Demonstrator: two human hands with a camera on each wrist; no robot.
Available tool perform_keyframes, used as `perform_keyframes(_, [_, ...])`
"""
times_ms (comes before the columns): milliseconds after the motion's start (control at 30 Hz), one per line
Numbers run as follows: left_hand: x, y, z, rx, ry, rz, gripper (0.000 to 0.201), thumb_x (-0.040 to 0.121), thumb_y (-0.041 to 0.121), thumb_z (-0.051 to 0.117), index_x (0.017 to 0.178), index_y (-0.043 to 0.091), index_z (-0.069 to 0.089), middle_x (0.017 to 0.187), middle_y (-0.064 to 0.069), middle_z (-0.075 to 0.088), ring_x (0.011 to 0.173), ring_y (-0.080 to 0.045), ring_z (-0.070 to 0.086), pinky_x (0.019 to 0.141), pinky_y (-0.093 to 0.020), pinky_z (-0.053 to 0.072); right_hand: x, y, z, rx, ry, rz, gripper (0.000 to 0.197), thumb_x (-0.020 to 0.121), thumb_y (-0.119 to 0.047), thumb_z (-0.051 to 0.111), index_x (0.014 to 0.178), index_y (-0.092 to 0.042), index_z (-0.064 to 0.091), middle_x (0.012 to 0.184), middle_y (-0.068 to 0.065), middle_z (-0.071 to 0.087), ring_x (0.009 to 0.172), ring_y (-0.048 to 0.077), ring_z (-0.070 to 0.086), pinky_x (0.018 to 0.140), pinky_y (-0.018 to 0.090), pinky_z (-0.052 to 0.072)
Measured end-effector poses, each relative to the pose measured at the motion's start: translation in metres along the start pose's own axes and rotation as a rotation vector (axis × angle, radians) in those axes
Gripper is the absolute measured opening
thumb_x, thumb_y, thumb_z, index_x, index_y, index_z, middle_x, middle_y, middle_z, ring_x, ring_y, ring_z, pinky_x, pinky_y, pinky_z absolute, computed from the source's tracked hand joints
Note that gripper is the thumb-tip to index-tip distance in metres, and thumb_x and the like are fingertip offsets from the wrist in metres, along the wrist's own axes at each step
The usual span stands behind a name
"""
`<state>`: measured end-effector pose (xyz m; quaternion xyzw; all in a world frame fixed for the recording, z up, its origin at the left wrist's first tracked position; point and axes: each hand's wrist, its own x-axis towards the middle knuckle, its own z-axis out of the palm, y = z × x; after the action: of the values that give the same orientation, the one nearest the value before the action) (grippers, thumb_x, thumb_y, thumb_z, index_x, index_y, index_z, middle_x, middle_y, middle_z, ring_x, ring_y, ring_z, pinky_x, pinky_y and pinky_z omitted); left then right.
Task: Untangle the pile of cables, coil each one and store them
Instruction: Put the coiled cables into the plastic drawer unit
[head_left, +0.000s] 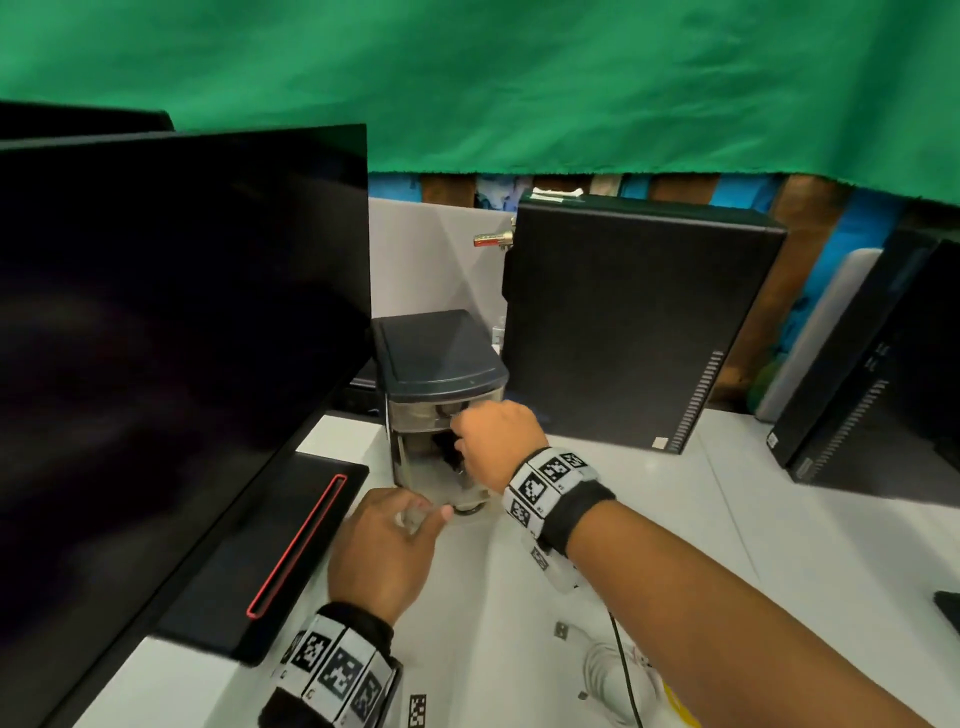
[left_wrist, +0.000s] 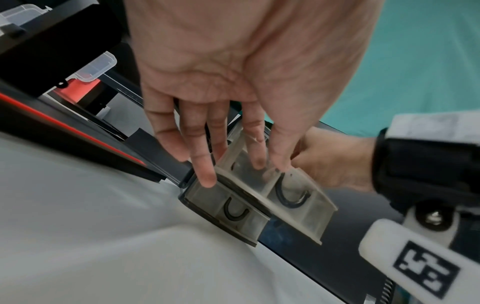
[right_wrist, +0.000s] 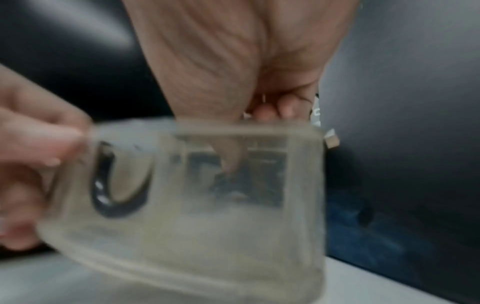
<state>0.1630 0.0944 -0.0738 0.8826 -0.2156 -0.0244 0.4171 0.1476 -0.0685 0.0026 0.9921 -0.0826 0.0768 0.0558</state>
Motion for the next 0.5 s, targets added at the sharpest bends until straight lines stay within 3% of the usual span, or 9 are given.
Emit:
perform_keyframes(67, [-0.002,0.001,-0.001,0.005,0.000,0.004,0.021,0.087,0.052,0.068,0.077,0.034,0.063,0.102,0.016,0.061,0.082,-0.006,0.064,0.076,-0.030,0.053,0.002,0.000,0.002,0.012,0.016,0.032,0.021,0.096,-0.021,0.057,0.116,-0.015,0.061,0.111,0.011,0.068,0.103,0.036,0.065,0.076,0.038,0.046])
perform_keyframes(167, [-0.002,0.003,-0.002,0.020,0.009,0.000,0.019,0.088,0.052,0.066,0.078,0.035,0.063,0.103,0.016,0.061,0.083,-0.008,0.065,0.076,-0.031,0.054,-0.007,-0.008,0.012,0.093,0.001,0.005,0.022,0.095,-0.034,0.056,0.104,-0.016,0.062,0.103,0.011,0.070,0.096,0.034,0.065,0.071,0.034,0.041])
perform_keyframes(267, [-0.001,0.006,0.000,0.027,0.002,-0.007,0.021,0.089,0.048,0.065,0.072,0.040,0.058,0.104,0.011,0.063,0.085,-0.012,0.064,0.077,-0.033,0.053,-0.011,-0.011,0.023,0.273,-0.228,-0.010,0.035,0.096,-0.047,0.049,0.102,-0.015,0.063,0.104,0.010,0.069,0.095,0.030,0.064,0.073,0.033,0.048])
perform_keyframes(333, [-0.001,0.007,0.001,0.041,-0.001,-0.003,0.017,0.090,0.045,0.065,0.077,0.035,0.061,0.104,0.008,0.063,0.086,-0.015,0.063,0.079,-0.036,0.054,-0.013,-0.009,0.021,0.401,-0.271,0.010,0.042,0.097,-0.055,0.045,0.100,-0.018,0.064,0.102,0.006,0.069,0.093,0.027,0.064,0.080,0.037,0.053])
perform_keyframes(400, [-0.001,0.007,0.002,0.040,-0.001,0.001,0.020,0.090,0.046,0.066,0.079,0.028,0.064,0.102,0.006,0.063,0.087,-0.015,0.063,0.080,-0.036,0.053,-0.021,-0.003,0.013,0.565,-0.154,0.007,0.038,0.097,-0.053,0.051,0.099,-0.019,0.068,0.095,0.003,0.072,0.089,0.021,0.067,0.081,0.036,0.054])
perform_keyframes(500, [0.000,0.005,0.002,0.015,-0.002,-0.006,0.024,0.089,0.048,0.067,0.071,0.033,0.061,0.099,0.008,0.064,0.091,-0.013,0.061,0.082,-0.034,0.052,-0.045,0.031,-0.003,0.817,0.156,0.091,0.021,0.094,-0.036,0.066,0.103,-0.020,0.076,0.091,-0.004,0.075,0.084,0.008,0.068,0.081,0.027,0.055])
